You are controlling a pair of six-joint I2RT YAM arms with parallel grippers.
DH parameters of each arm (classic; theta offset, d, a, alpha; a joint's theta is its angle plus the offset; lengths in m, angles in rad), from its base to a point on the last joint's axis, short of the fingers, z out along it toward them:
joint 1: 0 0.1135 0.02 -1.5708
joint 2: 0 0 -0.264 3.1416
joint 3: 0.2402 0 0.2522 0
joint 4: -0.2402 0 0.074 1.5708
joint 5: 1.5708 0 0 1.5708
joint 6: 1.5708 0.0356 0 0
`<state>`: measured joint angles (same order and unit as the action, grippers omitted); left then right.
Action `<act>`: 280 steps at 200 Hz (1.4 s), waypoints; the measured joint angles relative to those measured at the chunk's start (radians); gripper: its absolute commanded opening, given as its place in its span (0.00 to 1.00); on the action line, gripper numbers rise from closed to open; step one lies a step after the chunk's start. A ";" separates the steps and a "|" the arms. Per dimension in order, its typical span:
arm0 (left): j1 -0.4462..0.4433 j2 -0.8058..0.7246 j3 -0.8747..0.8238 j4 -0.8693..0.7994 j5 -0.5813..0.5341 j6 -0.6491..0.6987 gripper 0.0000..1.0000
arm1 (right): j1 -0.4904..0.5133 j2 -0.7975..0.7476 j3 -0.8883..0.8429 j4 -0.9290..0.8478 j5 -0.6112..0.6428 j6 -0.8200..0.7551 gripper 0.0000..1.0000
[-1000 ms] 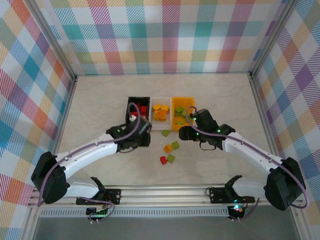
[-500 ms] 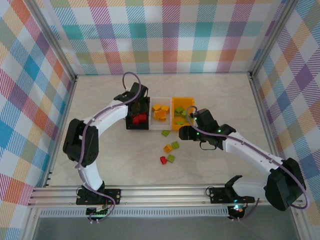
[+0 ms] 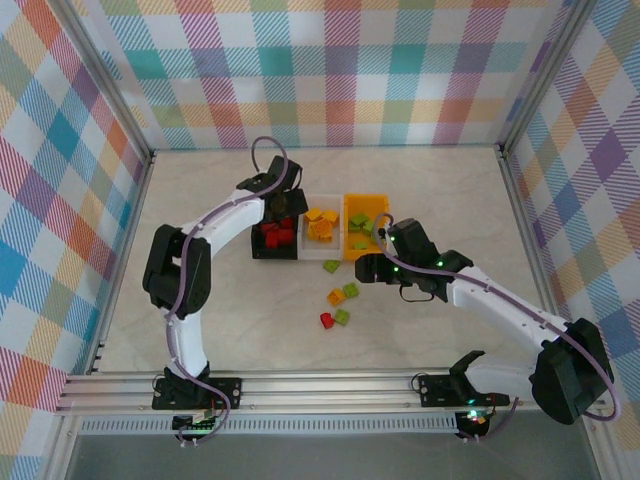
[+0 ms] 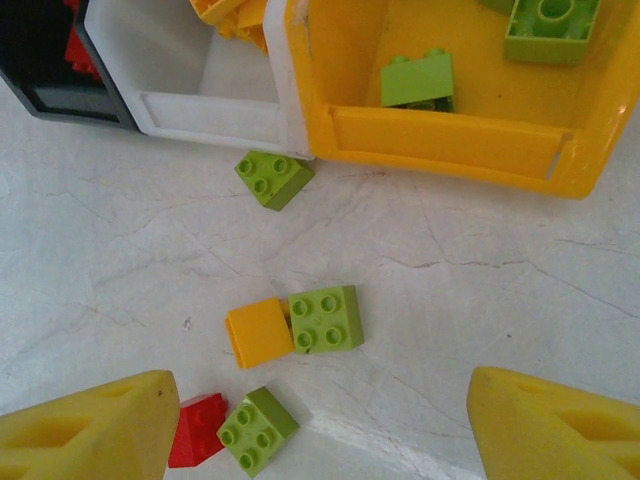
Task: Sort the legos into containers by color
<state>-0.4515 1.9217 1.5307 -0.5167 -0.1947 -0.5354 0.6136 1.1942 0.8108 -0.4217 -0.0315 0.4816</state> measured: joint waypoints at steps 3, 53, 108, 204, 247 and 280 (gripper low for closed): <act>-0.002 -0.011 -0.005 0.000 0.003 0.003 0.90 | 0.000 0.000 0.000 0.000 -0.003 0.000 0.76; -0.091 -0.335 -0.185 0.069 0.058 -0.014 1.00 | 0.046 0.076 -0.007 0.023 -0.034 -0.016 0.70; -0.181 -0.669 -0.543 0.125 0.089 -0.069 1.00 | 0.240 0.243 0.023 0.031 -0.016 -0.048 0.61; -0.181 -1.106 -0.855 -0.032 0.010 -0.142 1.00 | 0.403 0.452 0.164 0.021 0.080 -0.075 0.49; -0.181 -1.123 -0.861 -0.058 -0.002 -0.153 1.00 | 0.434 0.495 0.193 -0.003 0.134 -0.080 0.42; -0.181 -1.123 -0.861 -0.058 -0.009 -0.153 1.00 | 0.451 0.511 0.199 -0.008 0.156 -0.081 0.35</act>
<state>-0.6323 0.7990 0.6701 -0.5747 -0.2039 -0.6888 1.0649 1.7050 1.0100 -0.4301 0.1242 0.4007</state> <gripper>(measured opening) 0.997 0.370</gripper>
